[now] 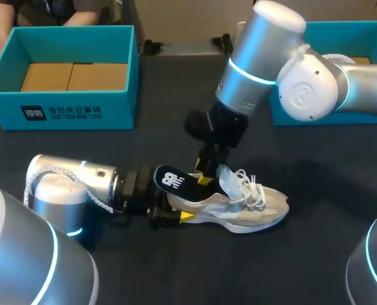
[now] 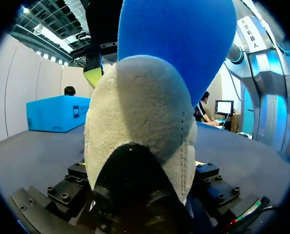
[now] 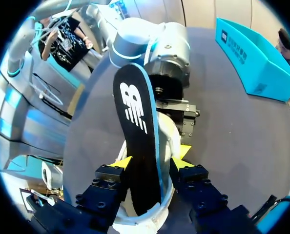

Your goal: Take the shoe out of the shoebox, open the shoe tongue, remove and reinsert the insole, then place the shoe into the shoebox

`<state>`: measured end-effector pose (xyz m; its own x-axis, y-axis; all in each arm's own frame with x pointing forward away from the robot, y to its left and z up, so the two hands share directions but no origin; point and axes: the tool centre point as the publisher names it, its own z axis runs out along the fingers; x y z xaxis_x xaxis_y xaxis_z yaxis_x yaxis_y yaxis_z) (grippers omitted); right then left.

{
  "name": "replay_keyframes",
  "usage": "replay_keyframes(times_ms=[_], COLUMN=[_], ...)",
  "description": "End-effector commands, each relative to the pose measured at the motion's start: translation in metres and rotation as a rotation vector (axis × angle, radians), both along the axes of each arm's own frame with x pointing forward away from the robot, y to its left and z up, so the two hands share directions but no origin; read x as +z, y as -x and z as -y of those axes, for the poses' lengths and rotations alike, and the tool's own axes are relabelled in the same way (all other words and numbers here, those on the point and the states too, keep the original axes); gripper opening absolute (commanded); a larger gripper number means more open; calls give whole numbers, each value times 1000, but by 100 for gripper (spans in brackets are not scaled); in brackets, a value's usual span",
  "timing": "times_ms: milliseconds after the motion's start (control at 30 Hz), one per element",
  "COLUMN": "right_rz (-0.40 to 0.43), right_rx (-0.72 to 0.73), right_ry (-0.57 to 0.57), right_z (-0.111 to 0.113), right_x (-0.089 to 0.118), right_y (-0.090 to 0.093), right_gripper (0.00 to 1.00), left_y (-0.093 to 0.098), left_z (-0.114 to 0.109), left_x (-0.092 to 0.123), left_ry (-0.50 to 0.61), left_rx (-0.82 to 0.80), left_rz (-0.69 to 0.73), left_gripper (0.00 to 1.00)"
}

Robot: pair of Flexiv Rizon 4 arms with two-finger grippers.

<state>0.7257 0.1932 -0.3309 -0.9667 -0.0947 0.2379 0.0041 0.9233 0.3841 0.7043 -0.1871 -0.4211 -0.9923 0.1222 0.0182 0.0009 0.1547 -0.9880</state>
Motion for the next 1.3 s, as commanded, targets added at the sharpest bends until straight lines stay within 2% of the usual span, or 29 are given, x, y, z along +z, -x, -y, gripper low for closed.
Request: replay_keyframes(times_ms=[33, 67, 100, 633, 733, 867, 1300], right_rz=[-32, -30, -31, -49, -92, -186, -296], right_rx=[20, 19, 20, 8, -25, 6, 65], right_ry=[-10, -2, -2, 5, 10, 13, -11], right_z=[-4, -4, -5, -5, -5, -7, -20], right_x=[5, 6, 7, 12, 23, 29, 29], right_y=[-6, -5, -5, -3, -4, -5, -6], right_gripper=[65, 85, 100, 100, 100, 100, 100], left_y=[0, 0, 0, 0, 0, 0, 0], left_z=[1, 1, 1, 1, 1, 1, 1], left_x=[-3, -3, -3, -3, -3, -3, -3], left_ry=[-2, -2, -2, -2, -2, -2, -2], left_rx=[1, 1, 1, 1, 1, 1, 1], left_rz=[0, 0, 0, 0, 0, 0, 0], left_gripper=[0, 0, 0, 0, 0, 0, 0])
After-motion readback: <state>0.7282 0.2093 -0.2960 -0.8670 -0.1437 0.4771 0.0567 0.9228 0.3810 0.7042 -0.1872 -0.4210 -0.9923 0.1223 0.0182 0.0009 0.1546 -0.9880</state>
